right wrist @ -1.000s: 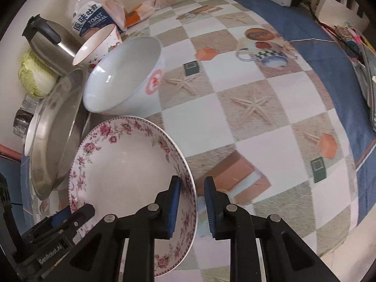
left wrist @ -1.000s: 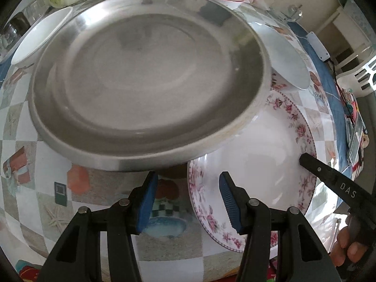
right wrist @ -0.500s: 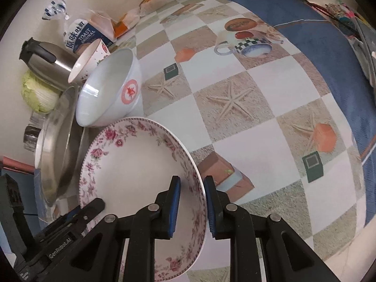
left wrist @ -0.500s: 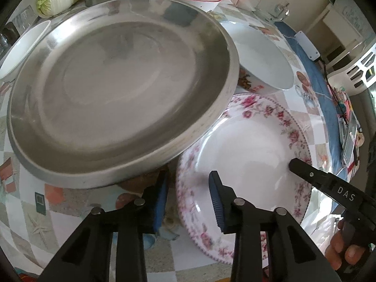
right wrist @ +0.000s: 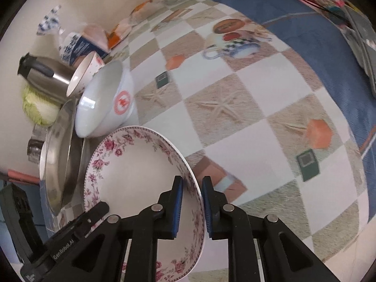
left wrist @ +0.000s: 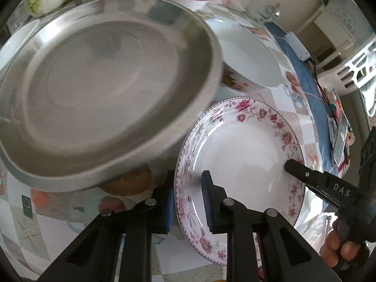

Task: Organize plates and bowls
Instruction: 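Lift the pink-floral plate with both tools and carry it toward the steel basin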

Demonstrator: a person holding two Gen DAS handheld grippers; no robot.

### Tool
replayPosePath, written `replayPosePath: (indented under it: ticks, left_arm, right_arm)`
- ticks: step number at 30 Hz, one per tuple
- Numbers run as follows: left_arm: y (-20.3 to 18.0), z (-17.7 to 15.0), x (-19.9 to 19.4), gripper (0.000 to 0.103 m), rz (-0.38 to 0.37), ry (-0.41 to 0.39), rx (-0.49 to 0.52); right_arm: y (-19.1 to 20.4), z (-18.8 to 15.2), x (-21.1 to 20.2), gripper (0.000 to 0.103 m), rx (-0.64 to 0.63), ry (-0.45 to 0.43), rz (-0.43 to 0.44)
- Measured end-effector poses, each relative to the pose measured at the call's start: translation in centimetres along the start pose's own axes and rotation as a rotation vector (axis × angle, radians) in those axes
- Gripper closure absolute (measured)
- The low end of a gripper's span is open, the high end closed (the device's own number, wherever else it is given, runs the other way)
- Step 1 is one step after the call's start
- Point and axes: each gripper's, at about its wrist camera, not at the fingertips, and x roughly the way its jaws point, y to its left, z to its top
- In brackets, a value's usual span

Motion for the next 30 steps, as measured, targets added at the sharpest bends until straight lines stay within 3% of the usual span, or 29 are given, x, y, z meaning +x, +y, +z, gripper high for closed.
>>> replayPosePath:
  ticks: [6, 16, 30]
  left_arm:
    - [-0.5, 0.2, 0.4, 0.081, -0.016, 0.002, 0.0]
    - [-1.2, 0.7, 0.1, 0.081, 0.01, -0.023, 0.055]
    - [-2.3, 0.6, -1.4, 0.081, -0.028, -0.053, 0.126]
  right_arm:
    - [-1.6, 0.1, -0.4, 0.085, 0.022, -0.001, 0.026]
    - [-1.0, -0.1, -0.5, 0.086, -0.007, -0.014, 0.013]
    - [-1.7, -0.1, -3.2, 0.088, -0.003, -0.096, 0.007]
